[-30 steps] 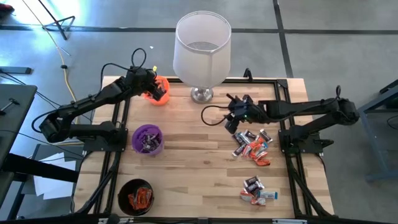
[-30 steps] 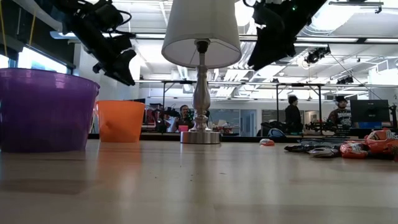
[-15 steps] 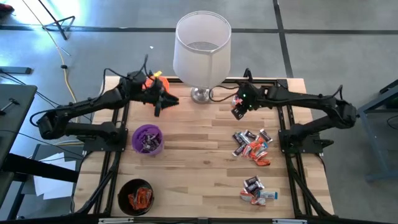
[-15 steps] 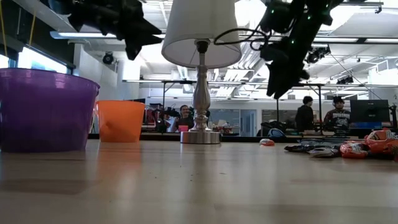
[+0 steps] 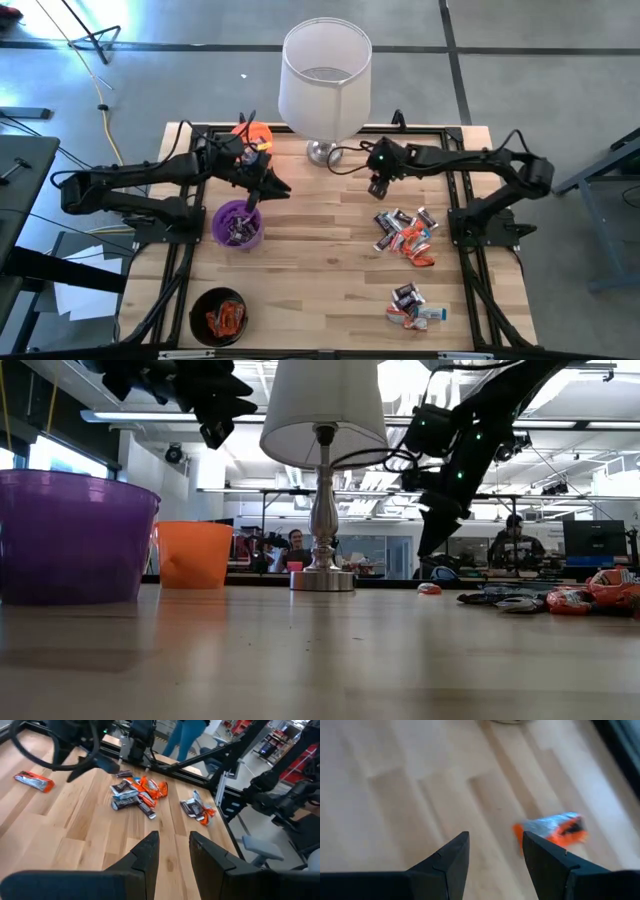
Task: Sort candy
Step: Put the orange chocolate into the black bucket
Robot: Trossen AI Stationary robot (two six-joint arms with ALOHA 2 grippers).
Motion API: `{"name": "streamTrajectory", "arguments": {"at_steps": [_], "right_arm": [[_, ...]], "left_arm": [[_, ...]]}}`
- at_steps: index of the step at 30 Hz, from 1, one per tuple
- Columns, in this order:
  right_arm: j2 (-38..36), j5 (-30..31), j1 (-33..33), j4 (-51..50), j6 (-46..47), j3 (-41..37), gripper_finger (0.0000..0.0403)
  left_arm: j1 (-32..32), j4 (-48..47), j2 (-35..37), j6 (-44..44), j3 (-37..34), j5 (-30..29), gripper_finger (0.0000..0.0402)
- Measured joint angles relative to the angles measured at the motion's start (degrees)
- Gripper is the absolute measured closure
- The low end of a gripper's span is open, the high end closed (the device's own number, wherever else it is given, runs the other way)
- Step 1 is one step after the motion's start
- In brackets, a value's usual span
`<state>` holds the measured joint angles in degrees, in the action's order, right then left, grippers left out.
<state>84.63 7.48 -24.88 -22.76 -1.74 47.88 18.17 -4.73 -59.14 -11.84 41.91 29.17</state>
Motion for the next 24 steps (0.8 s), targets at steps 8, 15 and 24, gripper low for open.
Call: {"name": "streamTrajectory", "arguments": {"at_steps": [8,15,24], "right_arm": [[0.1,7.1,-3.0,-2.7,36.0,0.0,0.0224],[0.1,8.6,-3.4,2.4,45.0,0.0,0.0224],[1.1,4.6,-8.6,3.8,41.1,0.0,0.0224]], "left_arm": [[0.0,-0.1,0.0,0.2,0.0,-1.0,0.0308],[0.0,-1.4,0.0,4.0,0.0,-1.1,0.0308],[0.0,-4.1,0.0,7.6,0.0,-1.2,0.0308]]}}
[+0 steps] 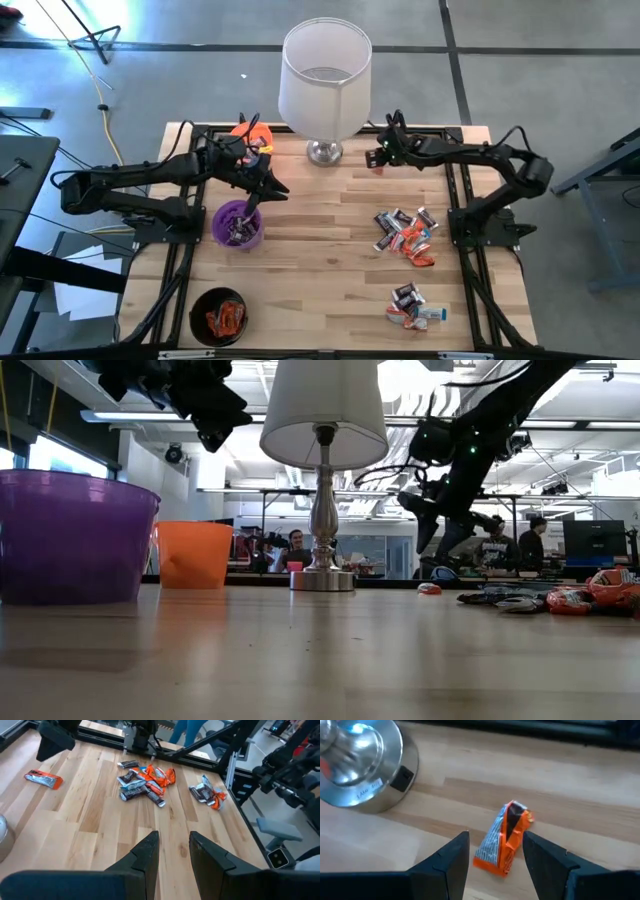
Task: Sort candy
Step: Put the orange chocolate into the black bucket
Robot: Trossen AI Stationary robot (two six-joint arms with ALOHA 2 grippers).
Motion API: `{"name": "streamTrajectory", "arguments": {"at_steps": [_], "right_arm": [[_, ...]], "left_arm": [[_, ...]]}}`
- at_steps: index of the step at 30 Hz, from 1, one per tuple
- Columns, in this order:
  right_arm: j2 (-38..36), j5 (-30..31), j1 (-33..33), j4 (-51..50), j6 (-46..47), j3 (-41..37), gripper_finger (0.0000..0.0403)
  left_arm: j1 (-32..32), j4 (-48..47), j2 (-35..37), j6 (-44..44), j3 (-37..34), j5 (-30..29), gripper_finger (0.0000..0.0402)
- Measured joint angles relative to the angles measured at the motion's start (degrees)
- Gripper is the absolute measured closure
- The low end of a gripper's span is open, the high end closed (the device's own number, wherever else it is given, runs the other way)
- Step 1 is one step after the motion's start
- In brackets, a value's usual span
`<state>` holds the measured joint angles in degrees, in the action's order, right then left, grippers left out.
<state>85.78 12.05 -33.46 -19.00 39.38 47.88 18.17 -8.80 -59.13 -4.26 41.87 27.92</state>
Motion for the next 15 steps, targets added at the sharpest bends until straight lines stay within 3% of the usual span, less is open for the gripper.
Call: {"name": "streamTrajectory", "arguments": {"at_steps": [7,15], "right_arm": [[7.8,-11.9,-3.6,0.4,-0.9,0.0,0.0224],[11.0,-10.7,-4.4,1.6,-4.8,0.1,0.0224]], "left_arm": [[0.0,-0.5,0.0,1.7,0.0,0.0,0.0308],[0.1,-0.5,0.0,2.0,0.0,0.0,0.0308]]}}
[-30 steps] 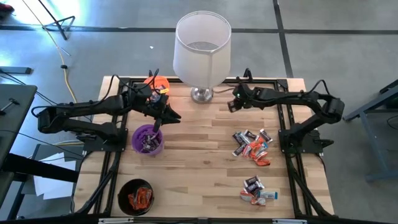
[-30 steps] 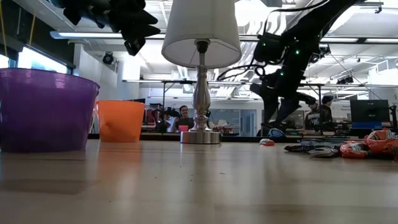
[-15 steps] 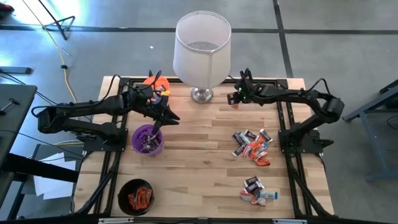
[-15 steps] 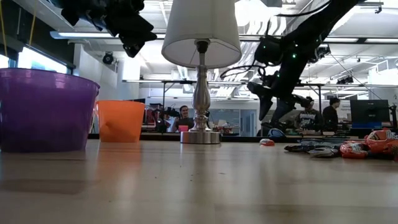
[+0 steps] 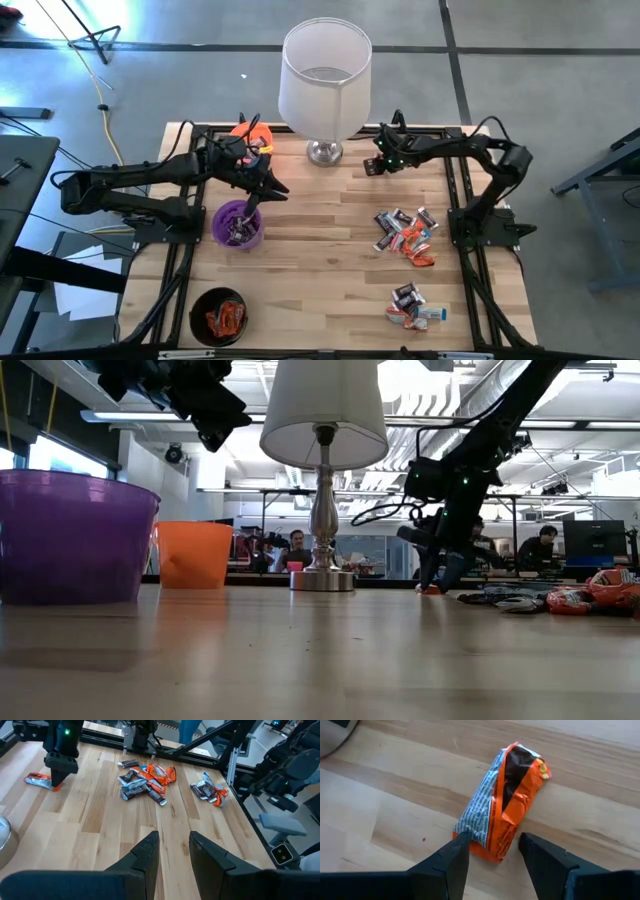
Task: Sort candy
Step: Put the orange chocolate into the black bucket
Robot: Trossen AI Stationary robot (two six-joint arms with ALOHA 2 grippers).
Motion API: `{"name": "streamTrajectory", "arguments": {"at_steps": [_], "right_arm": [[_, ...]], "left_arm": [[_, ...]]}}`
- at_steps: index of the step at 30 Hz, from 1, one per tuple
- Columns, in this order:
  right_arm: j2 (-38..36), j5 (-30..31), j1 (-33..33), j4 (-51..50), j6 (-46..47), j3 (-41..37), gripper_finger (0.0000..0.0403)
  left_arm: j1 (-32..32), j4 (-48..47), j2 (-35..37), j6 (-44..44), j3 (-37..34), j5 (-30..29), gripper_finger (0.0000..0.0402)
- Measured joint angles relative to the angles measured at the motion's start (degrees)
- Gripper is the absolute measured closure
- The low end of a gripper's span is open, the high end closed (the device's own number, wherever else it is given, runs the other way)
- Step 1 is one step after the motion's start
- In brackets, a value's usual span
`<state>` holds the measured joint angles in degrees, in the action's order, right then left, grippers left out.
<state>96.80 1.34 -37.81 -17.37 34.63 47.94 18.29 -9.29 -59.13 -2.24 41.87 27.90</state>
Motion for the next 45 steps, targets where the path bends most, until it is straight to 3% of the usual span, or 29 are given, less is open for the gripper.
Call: {"name": "streamTrajectory", "arguments": {"at_steps": [13,17,26,37,45], "right_arm": [[1.8,2.3,0.0,2.7,2.7,0.1,0.0232],[1.8,2.4,-0.1,2.7,2.5,0.1,0.0268],[1.9,1.6,-0.1,1.1,0.4,0.1,0.0392],[0.7,-3.8,1.3,-2.5,-0.1,0.2,0.0398],[-5.9,-12.6,10.3,-6.6,3.6,-0.2,0.0401]], "left_arm": [[0.0,-0.1,0.0,2.4,0.0,0.0,0.0308],[0.0,-0.4,0.0,2.5,0.0,0.0,0.0308],[0.0,-0.5,0.0,2.5,0.0,0.0,0.0308],[0.0,-4.2,0.0,0.8,0.0,-0.3,0.0308],[0.0,-8.2,0.0,-0.2,0.0,-9.1,0.0308]]}}
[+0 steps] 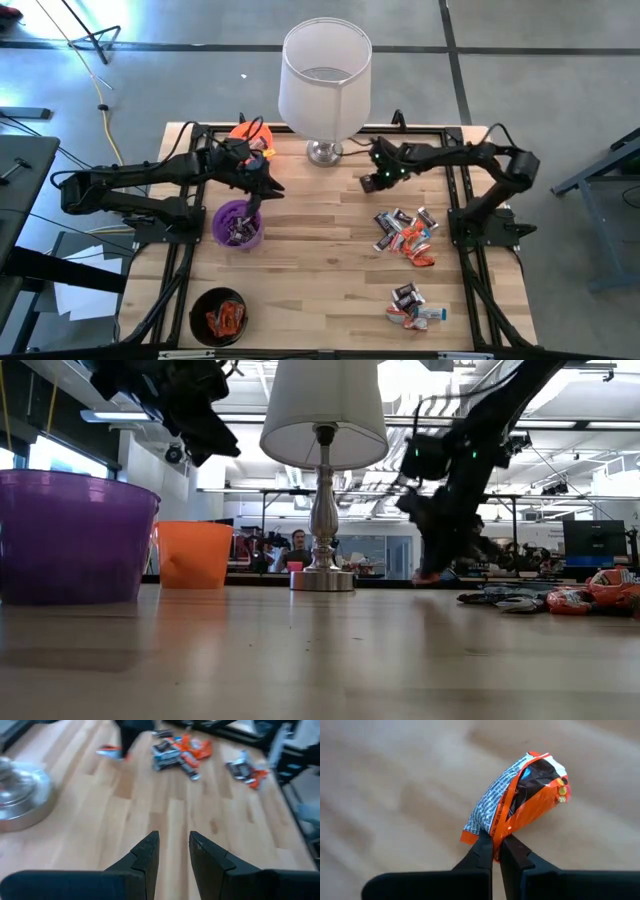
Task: Sort candy
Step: Put the orange chocolate into the black bucket
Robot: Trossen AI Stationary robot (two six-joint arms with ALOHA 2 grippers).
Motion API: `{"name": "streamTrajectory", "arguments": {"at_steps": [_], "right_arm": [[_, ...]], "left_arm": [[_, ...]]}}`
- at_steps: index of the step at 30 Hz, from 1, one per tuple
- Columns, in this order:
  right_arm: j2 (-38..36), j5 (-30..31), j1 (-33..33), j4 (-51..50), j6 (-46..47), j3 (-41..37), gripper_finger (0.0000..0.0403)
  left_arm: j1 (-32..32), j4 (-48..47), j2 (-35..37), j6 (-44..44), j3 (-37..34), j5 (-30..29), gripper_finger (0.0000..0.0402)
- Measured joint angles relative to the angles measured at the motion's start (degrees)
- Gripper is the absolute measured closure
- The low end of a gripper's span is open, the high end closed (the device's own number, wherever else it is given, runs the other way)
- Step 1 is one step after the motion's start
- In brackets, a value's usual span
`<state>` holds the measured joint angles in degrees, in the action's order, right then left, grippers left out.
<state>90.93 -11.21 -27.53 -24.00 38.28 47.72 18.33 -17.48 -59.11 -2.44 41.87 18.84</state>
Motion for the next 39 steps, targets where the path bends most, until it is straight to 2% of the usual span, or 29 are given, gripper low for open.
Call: {"name": "streamTrajectory", "arguments": {"at_steps": [8,14,19,26,39], "right_arm": [[-5.8,1.7,13.9,2.0,9.4,0.0,0.0402],[-9.9,7.7,21.3,4.8,13.9,0.0,0.0402],[-12.4,11.4,24.9,12.7,15.3,0.1,0.0402],[-12.6,15.0,30.7,29.8,7.9,0.2,0.0402],[-12.4,33.8,39.2,37.8,-11.2,0.2,0.0402]], "left_arm": [[0.0,-0.6,0.0,0.1,0.0,-7.4,0.0308],[0.0,-2.5,0.0,-0.2,0.0,-7.5,0.0308],[0.0,-0.5,0.0,1.1,0.0,-7.8,0.0308],[-1.0,8.6,0.0,2.0,0.0,-7.0,0.0308],[-11.1,21.7,0.0,-0.3,0.0,3.2,0.0290]]}}
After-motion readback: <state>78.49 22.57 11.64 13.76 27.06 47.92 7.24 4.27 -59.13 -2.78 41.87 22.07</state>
